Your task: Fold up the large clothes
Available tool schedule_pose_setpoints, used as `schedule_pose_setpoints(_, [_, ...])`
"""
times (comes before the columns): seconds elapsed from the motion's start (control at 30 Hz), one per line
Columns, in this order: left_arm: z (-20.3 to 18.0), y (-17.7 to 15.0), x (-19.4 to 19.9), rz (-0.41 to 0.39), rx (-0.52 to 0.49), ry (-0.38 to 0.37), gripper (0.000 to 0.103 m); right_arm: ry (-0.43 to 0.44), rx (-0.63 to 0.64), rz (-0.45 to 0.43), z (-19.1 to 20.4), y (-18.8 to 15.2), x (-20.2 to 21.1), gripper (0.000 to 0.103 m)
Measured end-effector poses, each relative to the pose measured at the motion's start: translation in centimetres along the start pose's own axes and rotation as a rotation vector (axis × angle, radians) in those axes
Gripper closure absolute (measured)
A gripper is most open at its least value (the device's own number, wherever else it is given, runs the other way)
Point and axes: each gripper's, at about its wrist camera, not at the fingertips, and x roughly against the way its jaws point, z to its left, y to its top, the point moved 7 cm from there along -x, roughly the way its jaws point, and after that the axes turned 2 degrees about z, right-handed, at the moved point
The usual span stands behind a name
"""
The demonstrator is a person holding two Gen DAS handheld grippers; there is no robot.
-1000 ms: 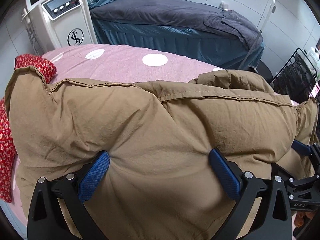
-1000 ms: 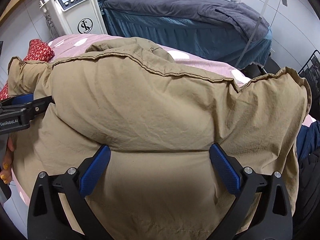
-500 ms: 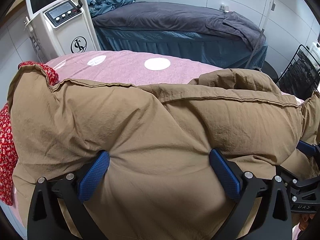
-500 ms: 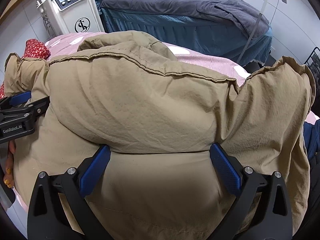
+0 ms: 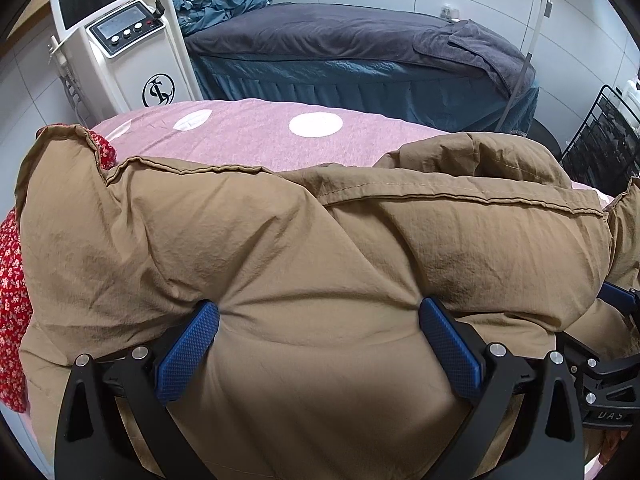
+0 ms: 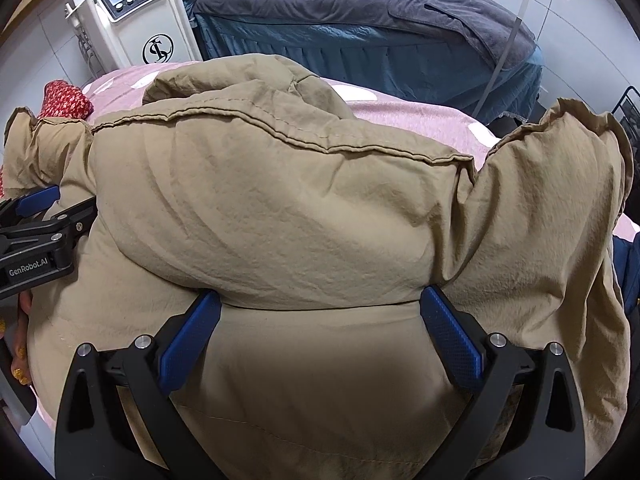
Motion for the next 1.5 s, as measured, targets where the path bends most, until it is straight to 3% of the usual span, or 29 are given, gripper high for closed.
schedule_pose_setpoints(0.5, [0.0, -0.1, -0.2, -0.01, -0.007, 0.029, 0.004, -0.028, -0.002, -0.004, 0.0, 0.0, 0.0, 0.005])
schedule_pose_setpoints(0.77, [-0.1, -2.0, 4.9, -0.184, -0.035, 0.016, 0.006, 0.047, 0.029, -0.099, -0.6, -3.4, 6.1, 0.005])
schedule_pose_setpoints(0.87, [0.4, -4.1, 8.0, -0.213, -0.014, 0.0, 0.006, 0.011, 0.046, -0.174, -1.4, -5.9, 9.1, 0.005])
schedule_pose_setpoints(1.0, [1.8, -9.1, 11.6, -0.259, 0.053, -0.046, 0.006, -0.057, 0.059, -0.288, -3.2, -12.0, 13.2, 0.005])
schedule_pose_setpoints(1.1, [2.9, -13.6, 12.7, -0.247, 0.1, -0.063, 0.006, -0.089, 0.015, -0.311, -5.7, -16.2, 14.2, 0.005])
schedule_pose_setpoints(1.2, [3.6, -17.5, 12.8, -0.21, 0.127, -0.052, 0.006, -0.081, -0.04, -0.326, -8.4, -18.2, 14.9, 0.005])
schedule_pose_setpoints(1.33, [3.4, -20.4, 12.6, -0.157, 0.109, -0.044, 0.006, 0.028, -0.06, -0.337, -10.3, -16.6, 15.3, 0.005])
schedule_pose_setpoints(1.5, [3.2, -20.4, 12.6, -0.155, 0.097, -0.043, 0.006, 0.098, -0.14, -0.207, -12.8, -11.8, 11.2, 0.005])
